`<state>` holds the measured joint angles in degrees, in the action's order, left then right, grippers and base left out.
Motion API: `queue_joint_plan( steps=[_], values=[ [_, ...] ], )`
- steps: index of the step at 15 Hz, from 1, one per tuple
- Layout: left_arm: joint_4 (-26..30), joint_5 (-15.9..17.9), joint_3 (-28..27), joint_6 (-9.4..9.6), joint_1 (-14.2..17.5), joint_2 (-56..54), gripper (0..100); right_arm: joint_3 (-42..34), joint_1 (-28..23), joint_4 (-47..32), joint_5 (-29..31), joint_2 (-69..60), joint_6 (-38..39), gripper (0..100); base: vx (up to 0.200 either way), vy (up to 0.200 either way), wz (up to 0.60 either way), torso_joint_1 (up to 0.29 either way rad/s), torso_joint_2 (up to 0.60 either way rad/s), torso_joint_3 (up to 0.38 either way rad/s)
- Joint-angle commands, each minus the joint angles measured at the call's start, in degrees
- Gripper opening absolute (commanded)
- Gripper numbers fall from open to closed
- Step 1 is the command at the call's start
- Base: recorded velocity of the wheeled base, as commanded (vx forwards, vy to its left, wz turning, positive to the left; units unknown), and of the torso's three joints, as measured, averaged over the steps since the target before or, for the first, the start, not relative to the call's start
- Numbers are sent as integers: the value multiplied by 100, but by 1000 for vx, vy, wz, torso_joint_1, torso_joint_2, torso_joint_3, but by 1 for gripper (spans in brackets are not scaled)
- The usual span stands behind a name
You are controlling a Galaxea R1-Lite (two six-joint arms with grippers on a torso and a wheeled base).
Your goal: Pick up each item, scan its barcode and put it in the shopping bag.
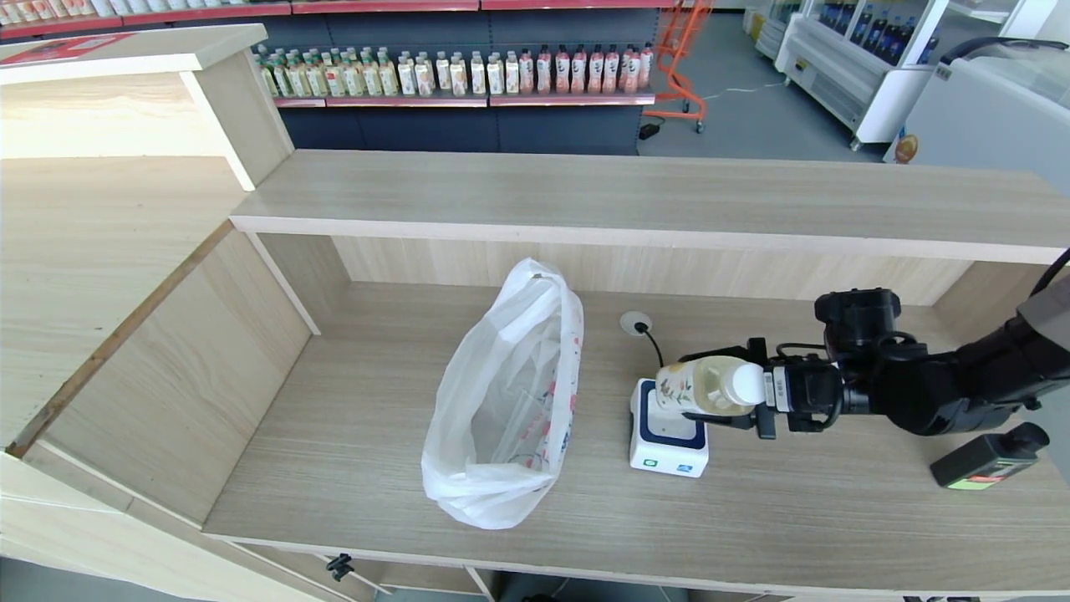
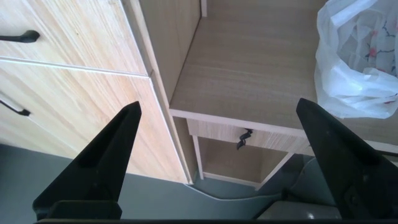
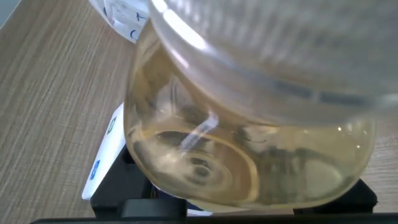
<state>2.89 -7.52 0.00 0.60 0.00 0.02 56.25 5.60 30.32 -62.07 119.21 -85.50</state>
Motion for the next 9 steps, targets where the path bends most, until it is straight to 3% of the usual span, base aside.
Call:
queue_joint_plan(
  steps=[1,9],
  values=[
    [1,5,0,2,0,-2,100,158,170,0,-6,357,-89,0,0,0,0,0,0,0],
    [1,5,0,2,0,-2,100,449,214,-17,-24,436,-36,0,0,0,0,0,0,0]
  ],
)
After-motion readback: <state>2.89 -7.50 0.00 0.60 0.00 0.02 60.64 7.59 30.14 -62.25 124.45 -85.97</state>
